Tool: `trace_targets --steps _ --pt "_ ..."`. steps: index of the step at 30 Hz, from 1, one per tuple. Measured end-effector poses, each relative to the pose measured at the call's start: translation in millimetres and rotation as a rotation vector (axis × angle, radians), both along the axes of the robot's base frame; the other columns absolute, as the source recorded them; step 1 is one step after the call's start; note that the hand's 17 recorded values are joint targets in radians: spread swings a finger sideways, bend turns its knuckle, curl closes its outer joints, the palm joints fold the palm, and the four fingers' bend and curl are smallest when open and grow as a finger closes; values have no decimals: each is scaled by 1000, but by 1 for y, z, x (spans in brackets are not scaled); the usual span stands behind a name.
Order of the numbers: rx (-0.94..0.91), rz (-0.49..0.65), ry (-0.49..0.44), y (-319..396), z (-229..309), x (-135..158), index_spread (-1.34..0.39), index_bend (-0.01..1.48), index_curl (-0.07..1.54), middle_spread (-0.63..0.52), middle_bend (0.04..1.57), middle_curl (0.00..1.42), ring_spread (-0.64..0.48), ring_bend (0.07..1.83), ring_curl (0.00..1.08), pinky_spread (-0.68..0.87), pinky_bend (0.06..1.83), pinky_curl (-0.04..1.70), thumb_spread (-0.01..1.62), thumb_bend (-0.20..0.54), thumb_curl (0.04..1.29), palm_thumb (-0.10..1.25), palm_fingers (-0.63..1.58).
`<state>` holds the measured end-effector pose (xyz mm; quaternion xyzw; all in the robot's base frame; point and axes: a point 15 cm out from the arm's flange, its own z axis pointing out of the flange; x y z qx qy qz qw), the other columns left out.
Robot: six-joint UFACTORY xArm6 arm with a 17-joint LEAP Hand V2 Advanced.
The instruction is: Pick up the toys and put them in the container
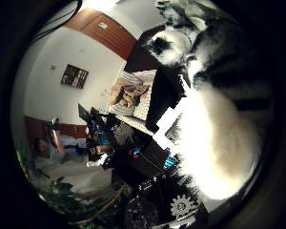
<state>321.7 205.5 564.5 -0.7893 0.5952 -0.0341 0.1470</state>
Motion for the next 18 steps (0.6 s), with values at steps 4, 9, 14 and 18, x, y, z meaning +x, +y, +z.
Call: trace_targets --steps 4,9,14,18 --pt "26 17 -42 21 -1 20 -295 1013 1056 -246 1197 1095 -282 1313 954 -211 1179 1297 882 -17 776 1050 992" --pt "39 26 -65 37 -6 36 -299 1002 1061 -249 1185 1100 -289 1303 956 -211 1181 1292 903 -17 767 1041 1001" --pt "39 28 -63 40 -9 39 -308 852 1029 -251 1094 1060 -281 1265 885 -247 1097 1175 862 -51 729 895 943" --pt "24 39 -48 37 -13 37 -340 398 901 -241 872 923 -306 1181 740 -412 976 976 934 -30 652 778 597"
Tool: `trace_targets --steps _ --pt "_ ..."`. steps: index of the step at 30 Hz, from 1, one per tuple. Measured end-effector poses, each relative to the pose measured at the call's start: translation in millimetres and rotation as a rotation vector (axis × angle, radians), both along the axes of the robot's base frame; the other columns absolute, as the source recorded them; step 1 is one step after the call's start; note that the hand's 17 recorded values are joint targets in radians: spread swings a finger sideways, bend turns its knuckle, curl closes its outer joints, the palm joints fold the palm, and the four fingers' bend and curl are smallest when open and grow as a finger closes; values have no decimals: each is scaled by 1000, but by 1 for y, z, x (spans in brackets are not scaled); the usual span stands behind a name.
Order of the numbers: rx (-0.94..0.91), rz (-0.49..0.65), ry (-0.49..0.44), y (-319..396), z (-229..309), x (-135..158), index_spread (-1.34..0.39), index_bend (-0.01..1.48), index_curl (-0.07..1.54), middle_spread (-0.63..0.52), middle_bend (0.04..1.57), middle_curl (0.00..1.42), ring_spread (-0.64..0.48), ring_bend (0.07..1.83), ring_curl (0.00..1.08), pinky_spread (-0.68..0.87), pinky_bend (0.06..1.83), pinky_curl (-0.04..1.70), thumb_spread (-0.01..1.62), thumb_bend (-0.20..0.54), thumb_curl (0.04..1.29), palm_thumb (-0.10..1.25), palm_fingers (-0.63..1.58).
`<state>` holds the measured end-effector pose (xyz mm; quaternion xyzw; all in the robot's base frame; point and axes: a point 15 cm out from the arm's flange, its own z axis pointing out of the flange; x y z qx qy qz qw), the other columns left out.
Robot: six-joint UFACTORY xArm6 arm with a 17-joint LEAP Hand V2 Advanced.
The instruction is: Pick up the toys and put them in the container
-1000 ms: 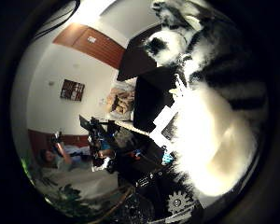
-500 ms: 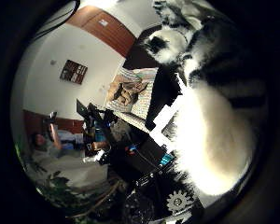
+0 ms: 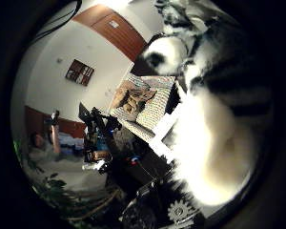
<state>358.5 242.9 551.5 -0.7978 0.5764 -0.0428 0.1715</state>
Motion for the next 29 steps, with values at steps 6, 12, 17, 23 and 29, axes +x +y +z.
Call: trace_targets --steps 6,12,17,23,29 --pt "-54 21 71 -6 -18 -10 -444 250 605 -59 376 605 64 714 492 108 816 874 1129 -29 483 616 32" --pt "-61 43 65 -8 -17 -11 -448 200 467 -7 253 453 183 525 357 458 630 685 1150 -20 416 597 78" --pt "-66 55 59 -12 -13 -16 -435 179 396 -3 203 393 199 447 301 529 539 574 1144 -19 393 615 130" --pt "-72 -9 47 -67 7 -25 -423 185 358 -2 184 347 208 384 261 537 481 485 1150 -18 378 633 178" --pt "-108 -178 90 -174 9 -24 -413 188 349 -2 185 318 212 328 238 517 425 416 1157 -19 369 645 204"
